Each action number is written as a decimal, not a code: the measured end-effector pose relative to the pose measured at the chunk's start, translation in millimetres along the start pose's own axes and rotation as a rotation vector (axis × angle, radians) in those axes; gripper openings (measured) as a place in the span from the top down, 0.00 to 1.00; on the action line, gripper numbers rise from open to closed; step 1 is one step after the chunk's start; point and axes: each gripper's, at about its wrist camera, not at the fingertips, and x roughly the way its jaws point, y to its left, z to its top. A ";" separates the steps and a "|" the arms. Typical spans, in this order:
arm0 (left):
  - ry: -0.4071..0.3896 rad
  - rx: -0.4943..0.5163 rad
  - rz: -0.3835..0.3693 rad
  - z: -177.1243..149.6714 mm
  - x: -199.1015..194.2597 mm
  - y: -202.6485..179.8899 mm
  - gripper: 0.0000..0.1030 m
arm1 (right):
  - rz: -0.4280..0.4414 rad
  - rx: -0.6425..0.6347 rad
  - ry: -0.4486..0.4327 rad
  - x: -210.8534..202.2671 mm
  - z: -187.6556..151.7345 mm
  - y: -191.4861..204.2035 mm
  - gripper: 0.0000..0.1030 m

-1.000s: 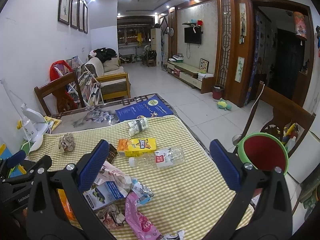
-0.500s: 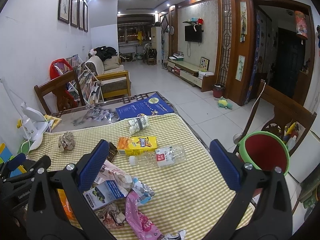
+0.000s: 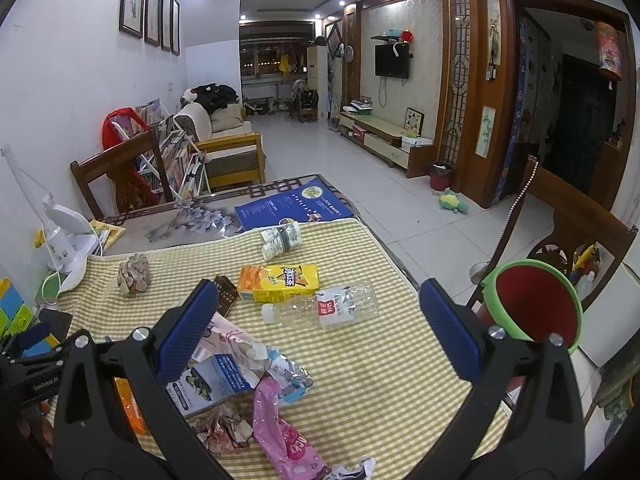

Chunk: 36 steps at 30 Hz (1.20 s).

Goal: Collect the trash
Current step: 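Move the left tool toward the orange-and-blue snack bag on the table, then close the left gripper on the snack bag while the right gripper grasps the pink carton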

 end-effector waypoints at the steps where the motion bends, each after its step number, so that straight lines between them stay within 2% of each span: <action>1: 0.018 -0.005 0.002 -3.0 3.8 2.2 0.08 | 0.001 -0.001 0.002 0.4 0.2 1.0 0.03; 10: 0.098 0.002 -0.017 -14.5 25.3 -0.2 0.09 | 0.002 -0.012 0.013 3.2 0.7 3.7 0.03; 22: 0.181 -0.007 0.000 -28.3 46.6 7.8 0.11 | 0.002 -0.001 0.027 6.3 -0.1 0.8 0.03; 29: 0.234 -0.028 -0.024 -37.9 60.0 9.6 0.16 | 0.013 -0.014 0.047 11.0 -1.5 4.4 0.03; 33: 0.237 -0.027 -0.026 -38.3 60.6 9.4 0.16 | 0.116 -0.103 0.162 26.0 -9.9 19.6 0.03; 36: 0.236 -0.017 -0.024 -37.2 60.8 8.2 0.16 | 0.154 -0.265 0.189 28.7 -22.8 47.2 0.03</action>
